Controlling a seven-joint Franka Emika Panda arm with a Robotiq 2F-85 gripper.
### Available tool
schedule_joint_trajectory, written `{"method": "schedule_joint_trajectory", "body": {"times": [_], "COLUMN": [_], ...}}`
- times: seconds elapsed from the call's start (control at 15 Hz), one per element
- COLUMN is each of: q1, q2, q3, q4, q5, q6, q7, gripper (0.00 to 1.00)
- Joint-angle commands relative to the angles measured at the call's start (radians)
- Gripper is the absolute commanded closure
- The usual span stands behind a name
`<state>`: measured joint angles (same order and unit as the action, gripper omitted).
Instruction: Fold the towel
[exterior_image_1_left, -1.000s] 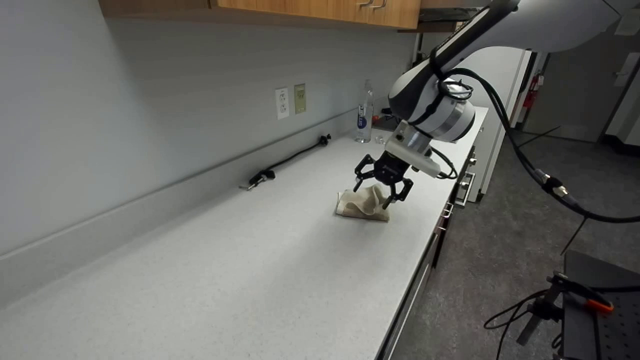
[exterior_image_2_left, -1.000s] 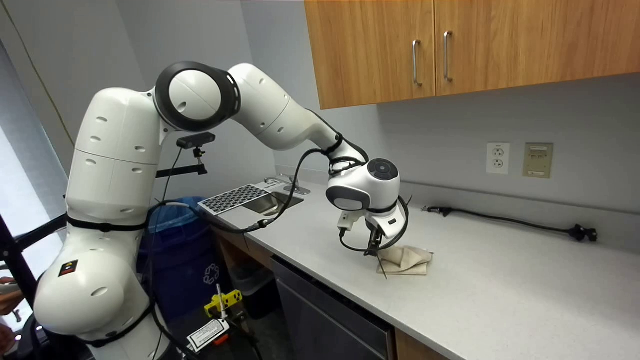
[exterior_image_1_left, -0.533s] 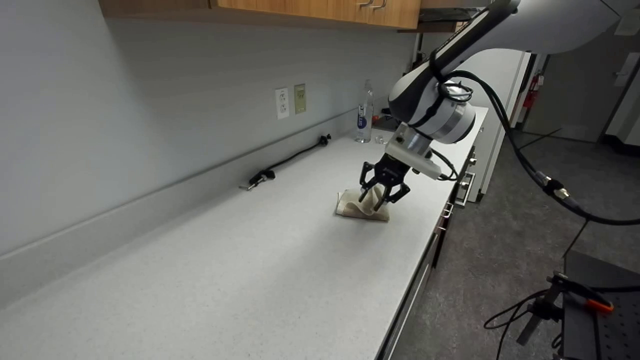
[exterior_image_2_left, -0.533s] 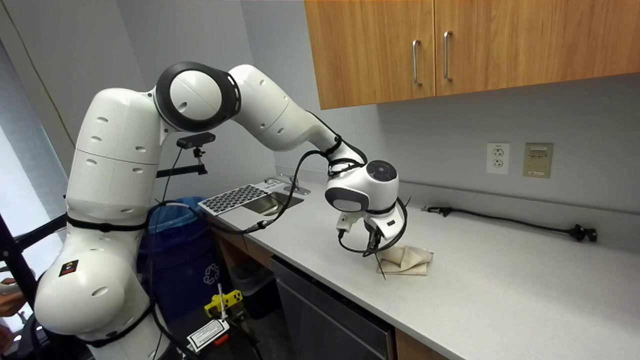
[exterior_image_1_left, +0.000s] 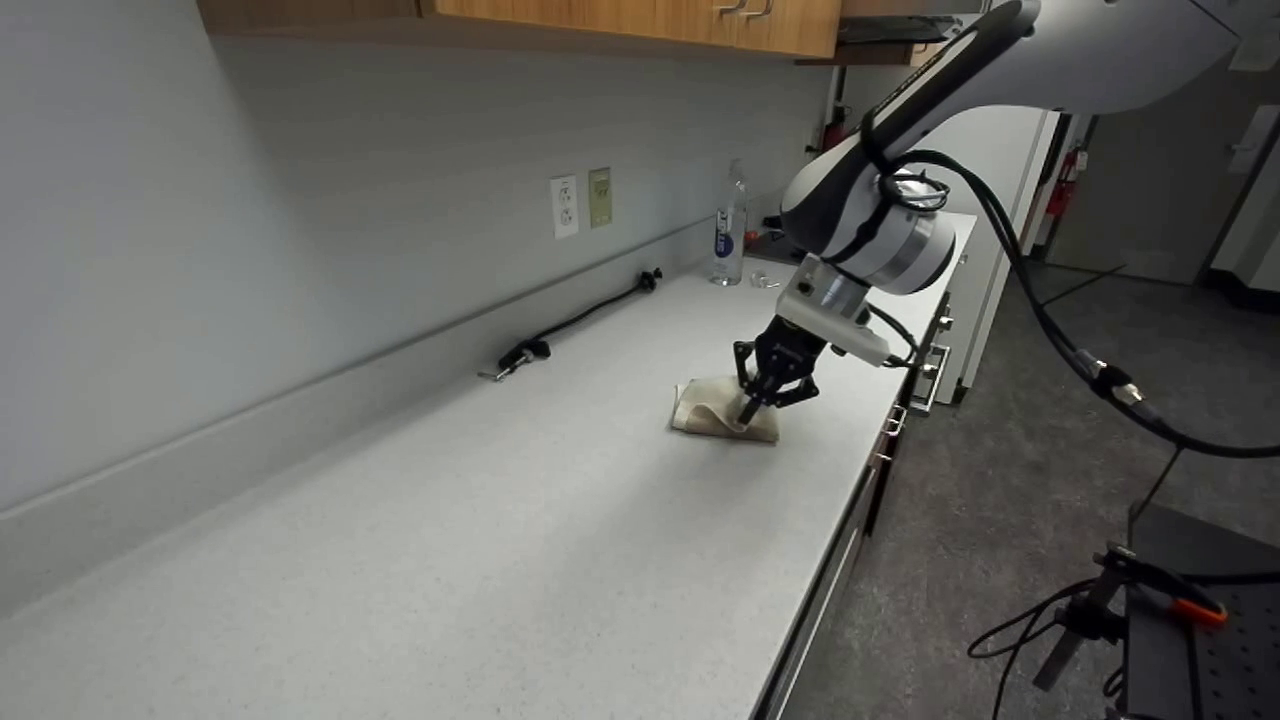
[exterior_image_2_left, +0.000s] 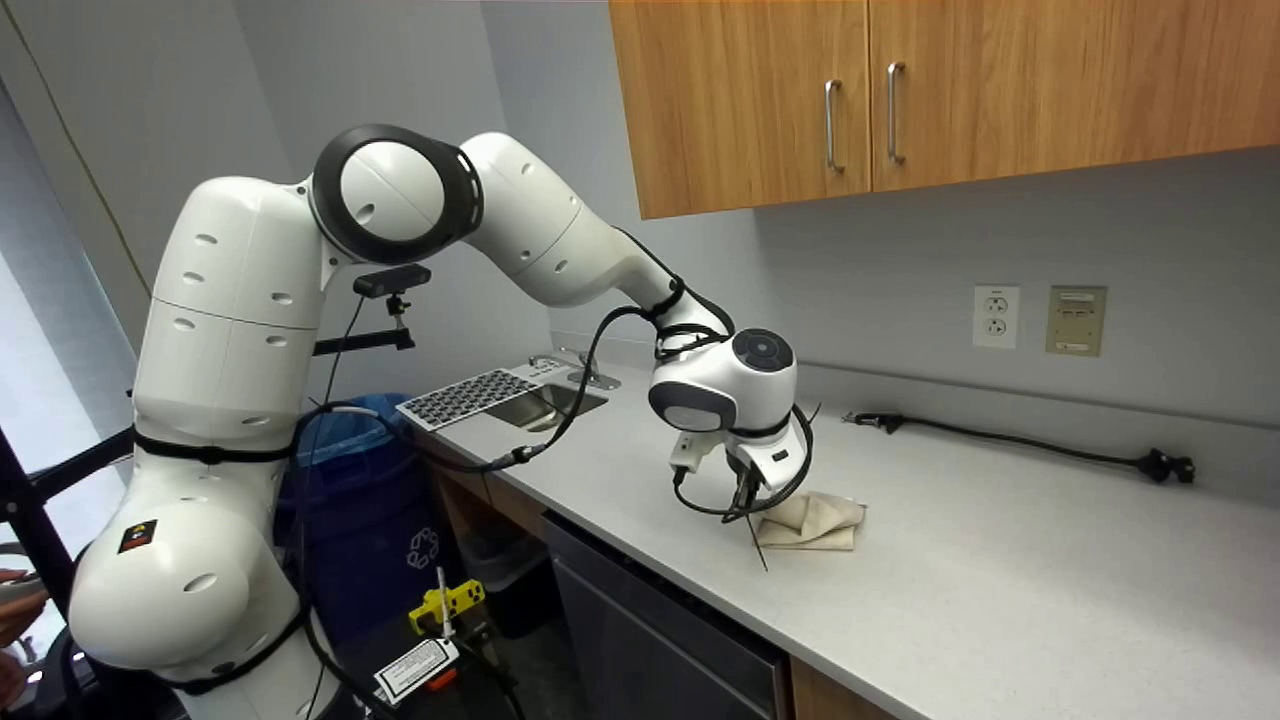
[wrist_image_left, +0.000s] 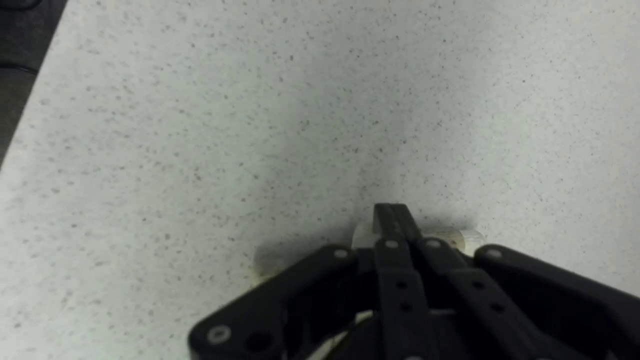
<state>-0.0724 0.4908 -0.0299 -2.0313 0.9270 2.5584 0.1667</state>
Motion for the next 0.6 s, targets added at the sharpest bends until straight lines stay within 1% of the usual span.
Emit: {"method": "schedule_joint_trajectory", "body": {"times": [0.0, 0.2, 0.33, 0.53], "q1": [0.002, 0.019, 0.030, 0.013], "q2": [-0.006, -0.020, -0.034, -0.036], "q3": [-0.008, -0.028, -0.042, -0.040], "q4": [-0.008, -0.013, -0.016, 0.008], "q5": [-0.022, -0.047, -0.081, -0.111], "q6": [-0.002, 0.058, 0.128, 0.182], "q7": [0.023, 0.039, 0.050, 0.066], "gripper": [1.00, 1.00, 1.00, 1.00]}}
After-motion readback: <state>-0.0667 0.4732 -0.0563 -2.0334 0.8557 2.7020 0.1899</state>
